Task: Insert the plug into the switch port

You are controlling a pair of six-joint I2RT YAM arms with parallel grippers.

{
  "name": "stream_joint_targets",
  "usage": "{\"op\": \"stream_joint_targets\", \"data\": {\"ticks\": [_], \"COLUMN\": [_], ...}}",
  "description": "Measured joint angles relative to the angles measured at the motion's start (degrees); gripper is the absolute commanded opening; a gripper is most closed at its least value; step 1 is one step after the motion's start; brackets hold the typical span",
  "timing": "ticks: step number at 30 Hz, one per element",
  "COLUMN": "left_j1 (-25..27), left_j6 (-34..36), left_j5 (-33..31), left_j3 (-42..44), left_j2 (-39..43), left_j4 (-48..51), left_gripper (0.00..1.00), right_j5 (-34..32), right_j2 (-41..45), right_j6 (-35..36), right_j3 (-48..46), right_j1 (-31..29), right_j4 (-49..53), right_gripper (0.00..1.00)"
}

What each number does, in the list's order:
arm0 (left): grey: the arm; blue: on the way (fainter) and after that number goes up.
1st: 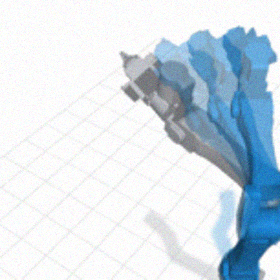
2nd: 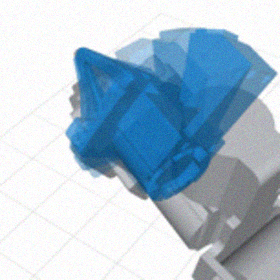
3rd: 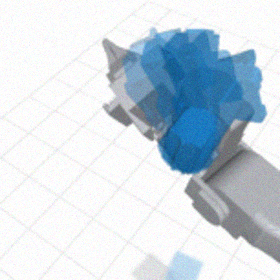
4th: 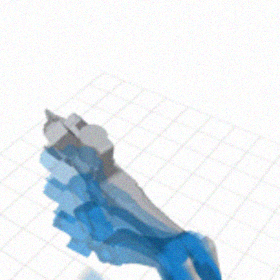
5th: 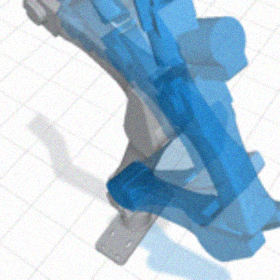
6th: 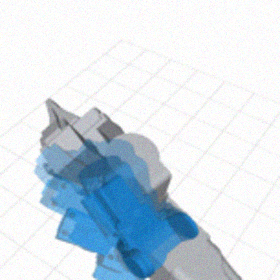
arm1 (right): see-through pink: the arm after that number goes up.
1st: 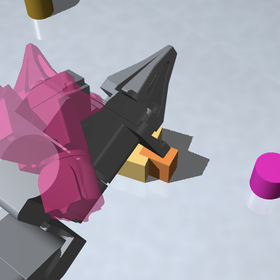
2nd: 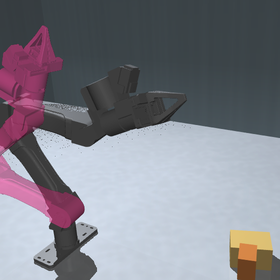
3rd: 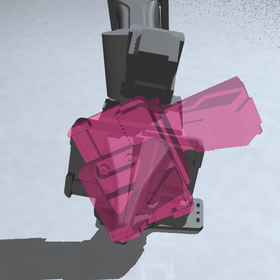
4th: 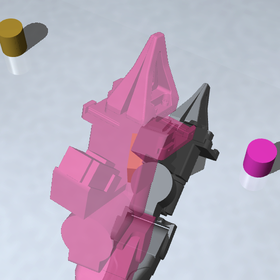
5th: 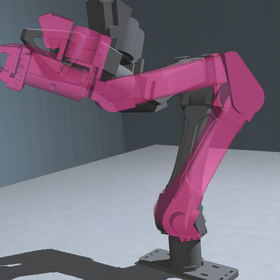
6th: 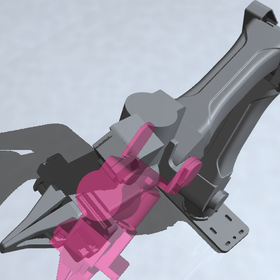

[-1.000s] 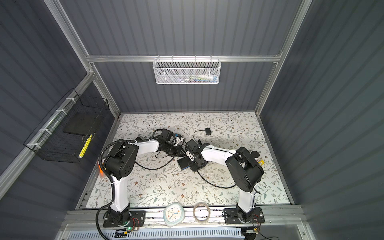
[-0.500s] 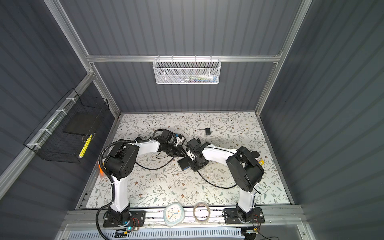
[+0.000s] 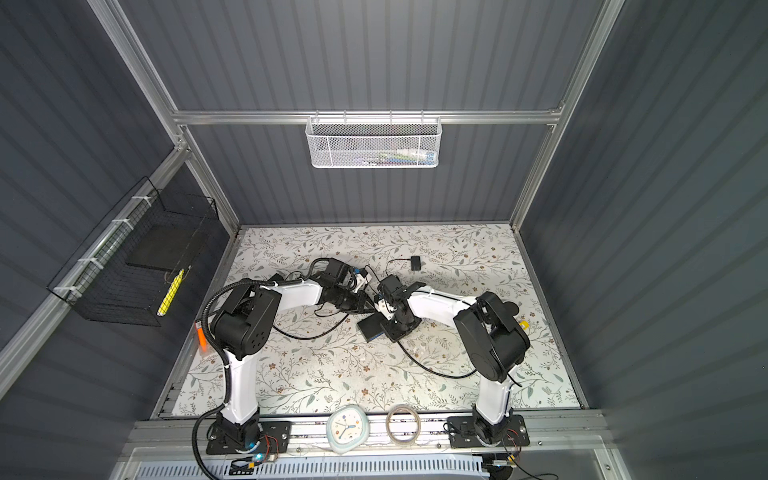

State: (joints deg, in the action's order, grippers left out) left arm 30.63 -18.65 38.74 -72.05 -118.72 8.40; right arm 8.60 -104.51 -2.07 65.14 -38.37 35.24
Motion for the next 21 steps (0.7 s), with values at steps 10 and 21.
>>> {"op": "stream_joint_targets", "data": {"ticks": [10,21], "left_j1": [0.0,0.1], "left_j6": [-0.5,-0.7], "left_j5": [0.2,0.1], "left_j3": [0.0,0.3], "left_j2": [-0.3,-0.6], "left_j4": [-1.2,-3.0], "left_gripper": [0.27,0.26], "right_j5": [-0.4,-0.6], "right_j2": [-2.2,-3.0], "right_j6": [0.6,0.5], "right_j3": [2.5,4.3], "right_j1": [0.4,0.5], "right_j4": [2.5,3.9], "right_gripper": [0.00,0.00]}}
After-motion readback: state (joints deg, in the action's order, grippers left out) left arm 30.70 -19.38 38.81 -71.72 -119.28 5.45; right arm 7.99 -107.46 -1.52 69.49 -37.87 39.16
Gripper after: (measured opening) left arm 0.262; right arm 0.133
